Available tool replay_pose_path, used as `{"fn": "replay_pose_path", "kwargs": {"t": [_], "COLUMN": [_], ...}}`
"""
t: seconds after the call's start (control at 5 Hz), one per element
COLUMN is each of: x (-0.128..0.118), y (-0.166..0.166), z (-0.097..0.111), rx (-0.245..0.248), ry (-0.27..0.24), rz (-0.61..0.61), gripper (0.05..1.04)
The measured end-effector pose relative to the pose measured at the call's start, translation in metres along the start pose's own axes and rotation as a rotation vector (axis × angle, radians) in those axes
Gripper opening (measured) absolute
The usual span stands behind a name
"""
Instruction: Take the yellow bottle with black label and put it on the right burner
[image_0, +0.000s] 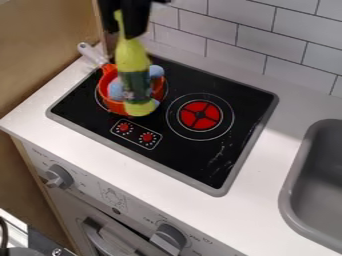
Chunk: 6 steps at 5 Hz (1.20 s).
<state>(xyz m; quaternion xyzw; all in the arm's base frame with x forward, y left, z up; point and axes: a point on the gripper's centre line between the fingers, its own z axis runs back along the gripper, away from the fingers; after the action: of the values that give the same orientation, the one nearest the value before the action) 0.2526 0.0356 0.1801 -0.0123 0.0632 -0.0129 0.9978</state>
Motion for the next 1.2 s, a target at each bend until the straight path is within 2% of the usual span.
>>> {"fn": "replay_pose_path", "kwargs": {"t": [0.2,0.4,0.6,0.8,1.2], "x": [-0.007,-0.001,0.013,0.031,0.047], "y": [-0.012,-0.021,-0.026,-0.027,-0.031], "z": [0.002,-0.006,-0.003,-0.009,-0.017], "rx": [-0.043,-0.048,-0.027,0.017,0.062], "ry": [-0.111,-0.205,-0.289,-0.296,-0.311], "rz": [-0.031,-0.046,-0.043,-0.008,0.032], "gripper": [0.28,0.28,0.28,0.28,0.28]}}
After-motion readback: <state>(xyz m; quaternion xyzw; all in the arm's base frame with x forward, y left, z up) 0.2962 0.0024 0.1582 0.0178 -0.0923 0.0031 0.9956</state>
